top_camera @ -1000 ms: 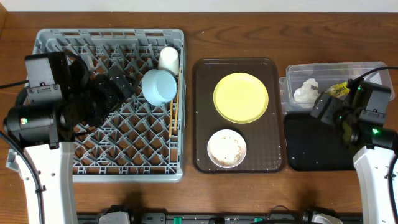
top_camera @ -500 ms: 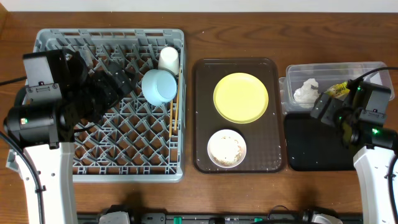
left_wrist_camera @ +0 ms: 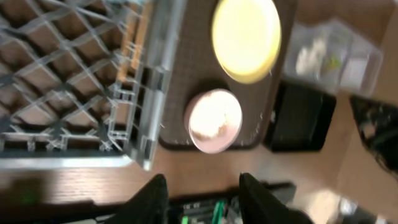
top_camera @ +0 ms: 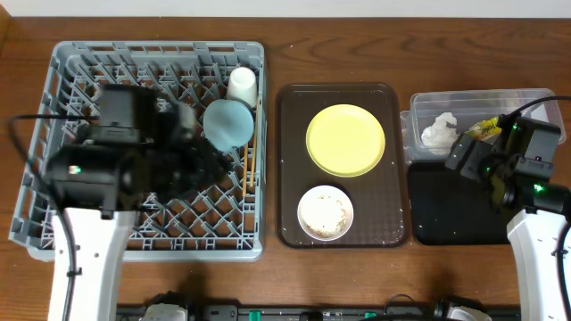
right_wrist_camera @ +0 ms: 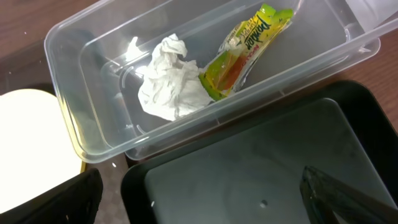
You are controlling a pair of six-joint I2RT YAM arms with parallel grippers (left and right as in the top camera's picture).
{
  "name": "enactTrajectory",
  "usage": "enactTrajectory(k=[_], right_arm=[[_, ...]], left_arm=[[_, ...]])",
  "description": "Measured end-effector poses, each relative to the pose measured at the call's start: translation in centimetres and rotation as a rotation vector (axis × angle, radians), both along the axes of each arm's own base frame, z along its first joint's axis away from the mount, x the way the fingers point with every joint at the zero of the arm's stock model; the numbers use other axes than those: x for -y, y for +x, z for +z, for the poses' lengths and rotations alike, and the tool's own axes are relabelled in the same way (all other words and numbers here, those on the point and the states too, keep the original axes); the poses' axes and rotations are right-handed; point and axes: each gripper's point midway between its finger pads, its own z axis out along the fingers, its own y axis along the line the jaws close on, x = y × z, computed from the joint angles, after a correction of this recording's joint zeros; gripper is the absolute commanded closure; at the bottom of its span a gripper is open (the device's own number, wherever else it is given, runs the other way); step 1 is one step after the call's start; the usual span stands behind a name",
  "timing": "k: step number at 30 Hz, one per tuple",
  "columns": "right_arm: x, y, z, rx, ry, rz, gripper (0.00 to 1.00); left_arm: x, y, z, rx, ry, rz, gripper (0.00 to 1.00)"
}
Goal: Sort waste into correct bins and load items into the dishwasher rack
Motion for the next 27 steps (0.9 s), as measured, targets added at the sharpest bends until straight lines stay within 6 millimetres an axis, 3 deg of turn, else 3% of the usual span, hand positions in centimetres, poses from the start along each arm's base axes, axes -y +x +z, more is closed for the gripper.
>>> enactTrajectory(k=[5, 13, 21, 27], right_arm=[[0.0, 0.0, 0.0, 0.0, 0.0, 0.0, 0.01], [0.0, 0.0, 0.0, 0.0, 0.0, 0.0, 0.01], [0.0, 0.0, 0.0, 0.0, 0.0, 0.0, 0.01], [0.0, 0.0, 0.0, 0.0, 0.0, 0.0, 0.01]], left_arm=[[3.7, -1.8, -0.1, 0.021, 0.024, -0.175, 0.73], [9.1, -3.6, -0.6, 0.055, 0.025, -0.4, 0.69], [11.1, -3.4, -0.6, 0.092, 0.017, -0.447, 0.67], [12.3, -4.0, -2.3, 0.049, 0.094, -0.444, 0.66]])
